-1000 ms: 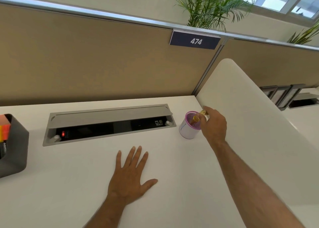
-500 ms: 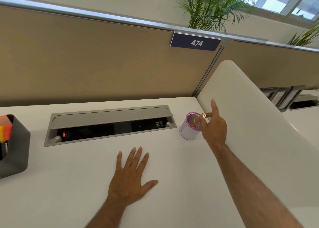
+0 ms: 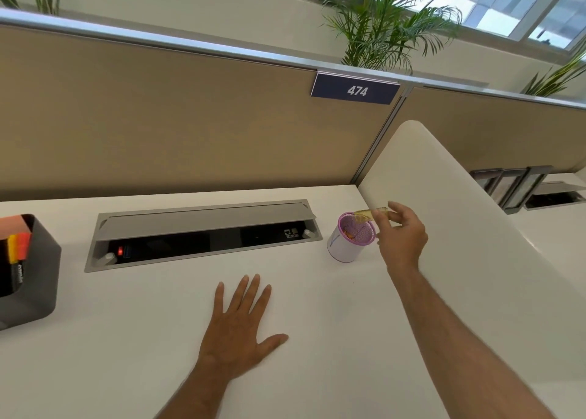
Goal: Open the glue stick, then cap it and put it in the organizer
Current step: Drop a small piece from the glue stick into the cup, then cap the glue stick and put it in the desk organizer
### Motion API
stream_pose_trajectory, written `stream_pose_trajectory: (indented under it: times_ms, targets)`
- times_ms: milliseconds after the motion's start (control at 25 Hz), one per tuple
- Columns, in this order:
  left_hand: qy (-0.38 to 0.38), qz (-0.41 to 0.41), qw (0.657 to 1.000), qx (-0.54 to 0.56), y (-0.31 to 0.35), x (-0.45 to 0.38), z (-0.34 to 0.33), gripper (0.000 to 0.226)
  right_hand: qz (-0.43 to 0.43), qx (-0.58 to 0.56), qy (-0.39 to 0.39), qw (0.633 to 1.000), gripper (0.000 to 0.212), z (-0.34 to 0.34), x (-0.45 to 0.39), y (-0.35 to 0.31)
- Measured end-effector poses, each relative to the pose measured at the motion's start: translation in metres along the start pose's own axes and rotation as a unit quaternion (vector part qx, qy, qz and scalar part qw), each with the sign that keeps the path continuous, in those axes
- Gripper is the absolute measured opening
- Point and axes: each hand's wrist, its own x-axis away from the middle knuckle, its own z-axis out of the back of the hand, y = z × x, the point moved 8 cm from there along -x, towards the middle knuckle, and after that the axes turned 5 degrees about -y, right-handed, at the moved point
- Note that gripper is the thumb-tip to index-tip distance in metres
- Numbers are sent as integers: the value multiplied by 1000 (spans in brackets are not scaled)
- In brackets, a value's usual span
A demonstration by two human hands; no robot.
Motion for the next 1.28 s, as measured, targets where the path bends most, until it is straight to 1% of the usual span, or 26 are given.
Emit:
stream_pose_trajectory:
  times_ms: [80, 120, 160, 200, 240, 280, 320, 360, 400, 480, 520, 640, 720, 800, 920, 960, 1000, 1040, 1080, 1120, 1160, 1200, 1280]
  targets:
    - [-5, 7, 1000, 10, 0, 1, 3, 94, -78, -134, -32, 987, 35, -5, 8, 2]
    - [-2, 12, 1000, 19, 0, 1, 6, 96, -125, -202, -49, 970, 33, -10, 16, 2]
    - [-3, 17, 999, 38, 2, -1, 10, 99, -175, -256, -70, 948, 29, -17, 27, 2]
    - [-7, 27, 996, 80, 3, -1, 14, 101, -227, -298, -97, 922, 26, -26, 42, 0]
    - [-1, 41, 989, 145, 6, -2, 22, 102, -277, -335, -130, 891, 22, -36, 61, -3]
    - [23, 56, 971, 229, 8, -2, 35, 101, -320, -365, -164, 858, 20, -47, 81, -7]
    - [60, 71, 944, 317, 9, -1, 49, 98, -354, -386, -196, 829, 18, -57, 101, -11]
    - [98, 82, 913, 388, 10, 1, 62, 93, -377, -398, -226, 805, 18, -65, 121, -15]
    - [133, 83, 887, 435, 11, 3, 76, 86, -393, -405, -256, 785, 20, -72, 141, -21]
    - [184, 60, 851, 488, 15, 10, 98, 69, -415, -413, -307, 750, 25, -83, 180, -31]
    - [205, 45, 840, 501, 15, 17, 109, 60, -421, -414, -327, 738, 29, -87, 197, -36]
    - [259, 24, 817, 515, 7, 47, 134, 42, -424, -403, -370, 721, 35, -96, 237, -50]
    - [289, 16, 809, 512, -2, 71, 144, 33, -415, -394, -394, 720, 38, -101, 257, -59]
    - [310, 8, 815, 489, -9, 94, 153, 29, -398, -379, -419, 723, 42, -103, 275, -68]
    - [327, 24, 825, 461, -21, 129, 160, 29, -376, -335, -450, 738, 46, -103, 304, -75]
    - [331, 33, 828, 452, -26, 139, 161, 30, -365, -309, -454, 752, 45, -102, 313, -75]
    - [334, 43, 831, 442, -31, 149, 161, 31, -344, -271, -454, 776, 42, -101, 321, -73]
    - [336, 53, 835, 433, -37, 159, 163, 32, -304, -220, -454, 808, 38, -100, 329, -73]
    - [337, 61, 837, 426, -42, 167, 164, 32, -247, -157, -458, 839, 34, -100, 337, -73]
    - [339, 70, 839, 420, -49, 175, 163, 33, -179, -86, -471, 860, 33, -100, 348, -74]
    - [342, 79, 840, 414, -55, 183, 163, 34, -107, -14, -492, 864, 38, -103, 360, -74]
    - [346, 89, 840, 409, -61, 192, 163, 37, -43, 50, -523, 850, 46, -108, 375, -74]
    - [351, 100, 841, 399, -72, 206, 161, 41, 47, 154, -586, 794, 61, -121, 405, -68]
